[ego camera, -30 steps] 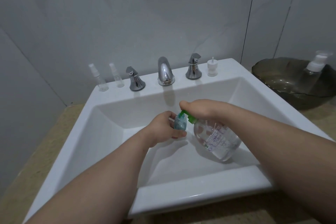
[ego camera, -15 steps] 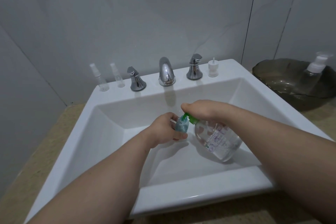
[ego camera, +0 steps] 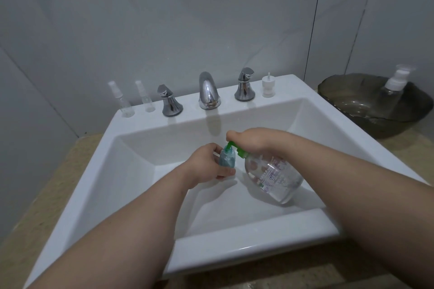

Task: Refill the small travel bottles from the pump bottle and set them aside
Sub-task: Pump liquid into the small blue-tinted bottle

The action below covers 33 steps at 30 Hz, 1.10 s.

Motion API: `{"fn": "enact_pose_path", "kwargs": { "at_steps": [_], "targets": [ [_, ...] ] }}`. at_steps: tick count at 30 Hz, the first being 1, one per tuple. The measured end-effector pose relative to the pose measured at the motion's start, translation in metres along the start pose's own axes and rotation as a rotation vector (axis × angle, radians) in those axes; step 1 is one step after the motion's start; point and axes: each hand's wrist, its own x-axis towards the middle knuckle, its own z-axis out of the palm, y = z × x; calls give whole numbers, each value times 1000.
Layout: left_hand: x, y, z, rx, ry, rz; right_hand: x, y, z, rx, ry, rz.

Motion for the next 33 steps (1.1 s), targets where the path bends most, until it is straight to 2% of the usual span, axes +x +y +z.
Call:
{"fn": "enact_pose_path", "kwargs": {
  "at_steps": [8,14,18,22,33],
  "targets": [
    [-1,-2,-2,34,-2,-6,-15,-6,-1,-93,34,-25],
    [-4,0,-2,147,-39,69,-22,-16,21,-428,111,-136],
    [-1,-3,-2,99,0,71,-20,-13,12,-284,114,-109],
    [4,-7,-2,-5,-17,30,-20,-9,-2,-118,-3,-72],
    [3,-8,-3,48,-7,58,-17,-14,8,-197,30,-112]
  ]
}}
